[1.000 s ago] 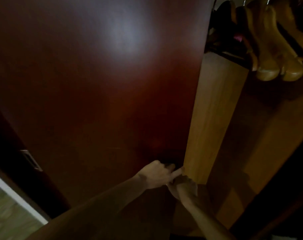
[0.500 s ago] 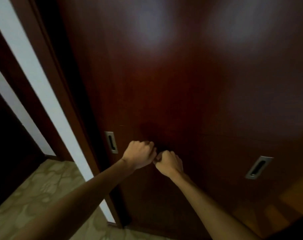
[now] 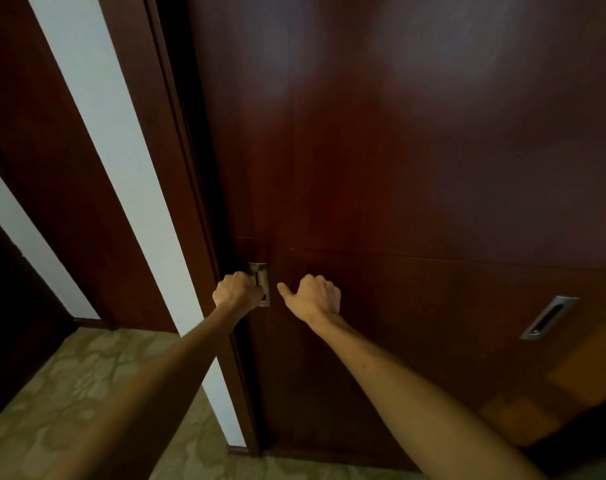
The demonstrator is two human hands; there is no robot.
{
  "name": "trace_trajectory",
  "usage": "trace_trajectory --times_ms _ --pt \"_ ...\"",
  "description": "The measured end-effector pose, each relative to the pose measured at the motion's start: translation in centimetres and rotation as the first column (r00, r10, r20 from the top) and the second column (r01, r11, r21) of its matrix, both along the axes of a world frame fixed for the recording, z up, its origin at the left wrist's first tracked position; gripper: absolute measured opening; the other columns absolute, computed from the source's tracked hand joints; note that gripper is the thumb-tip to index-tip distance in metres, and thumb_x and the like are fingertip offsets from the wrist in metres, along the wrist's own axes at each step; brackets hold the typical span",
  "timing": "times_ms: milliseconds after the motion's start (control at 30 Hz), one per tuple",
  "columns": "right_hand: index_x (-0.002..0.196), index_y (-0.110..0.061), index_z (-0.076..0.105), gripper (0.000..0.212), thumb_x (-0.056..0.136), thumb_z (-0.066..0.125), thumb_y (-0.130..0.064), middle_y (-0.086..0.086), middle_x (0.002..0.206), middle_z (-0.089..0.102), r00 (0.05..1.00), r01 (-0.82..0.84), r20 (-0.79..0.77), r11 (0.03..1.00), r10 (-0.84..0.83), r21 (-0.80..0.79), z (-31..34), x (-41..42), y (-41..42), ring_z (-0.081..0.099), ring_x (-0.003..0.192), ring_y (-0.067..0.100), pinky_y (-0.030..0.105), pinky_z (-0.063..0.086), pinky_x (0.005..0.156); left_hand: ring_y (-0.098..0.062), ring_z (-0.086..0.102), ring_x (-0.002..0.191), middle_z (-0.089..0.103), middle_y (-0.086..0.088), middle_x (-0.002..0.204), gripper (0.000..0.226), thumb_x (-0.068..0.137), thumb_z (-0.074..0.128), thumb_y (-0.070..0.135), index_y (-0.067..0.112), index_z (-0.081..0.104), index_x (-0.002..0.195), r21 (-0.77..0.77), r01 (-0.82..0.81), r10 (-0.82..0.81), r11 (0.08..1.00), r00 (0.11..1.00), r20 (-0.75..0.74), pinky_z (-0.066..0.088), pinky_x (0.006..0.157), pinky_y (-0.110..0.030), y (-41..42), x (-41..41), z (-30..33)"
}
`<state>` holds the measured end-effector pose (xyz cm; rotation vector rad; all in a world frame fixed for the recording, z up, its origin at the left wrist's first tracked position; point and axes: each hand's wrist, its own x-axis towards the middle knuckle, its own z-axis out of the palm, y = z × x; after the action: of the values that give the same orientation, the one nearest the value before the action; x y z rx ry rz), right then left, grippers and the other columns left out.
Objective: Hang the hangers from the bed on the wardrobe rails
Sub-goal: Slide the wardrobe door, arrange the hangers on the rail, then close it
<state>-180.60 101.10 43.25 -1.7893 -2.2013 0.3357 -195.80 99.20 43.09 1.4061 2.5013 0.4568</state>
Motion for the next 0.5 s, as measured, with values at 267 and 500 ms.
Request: trace_trajectory --times_ms 267,500 --pt "0.087 -0.017 0.071 0.046 0.098 0.046 -0.054 0.003 0.085 0.072 0.995 0.07 0.071 0.994 -0.076 0.088 -0.2 -2.3 0.3 0.07 0.082 0.023 0.04 0.056 0.078 -0.017 0.057 0.066 0.061 -0.002 0.078 0.025 0.093 0.07 0.029 0.004 0.067 0.091 0.121 -0.155 0.121 0.98 0.961 0.247 0.039 0.048 -0.025 1.1 -0.3 -1.2" --pt "0.071 -0.018 0.07 0.049 0.096 0.049 -0.054 0.0 0.069 0.07 0.989 0.083 0.114 0.992 -0.094 0.094 -0.6 -1.2 1.0 0.069 0.068 0.02 0.035 0.057 0.069 -0.015 0.061 0.06 0.064 -0.003 0.074 0.036 0.09 0.073 0.042 0.008 0.062 0.082 0.123 -0.257 0.181 0.958 0.882 0.435 0.05 0.049 -0.028 2.2 -0.2 -1.5"
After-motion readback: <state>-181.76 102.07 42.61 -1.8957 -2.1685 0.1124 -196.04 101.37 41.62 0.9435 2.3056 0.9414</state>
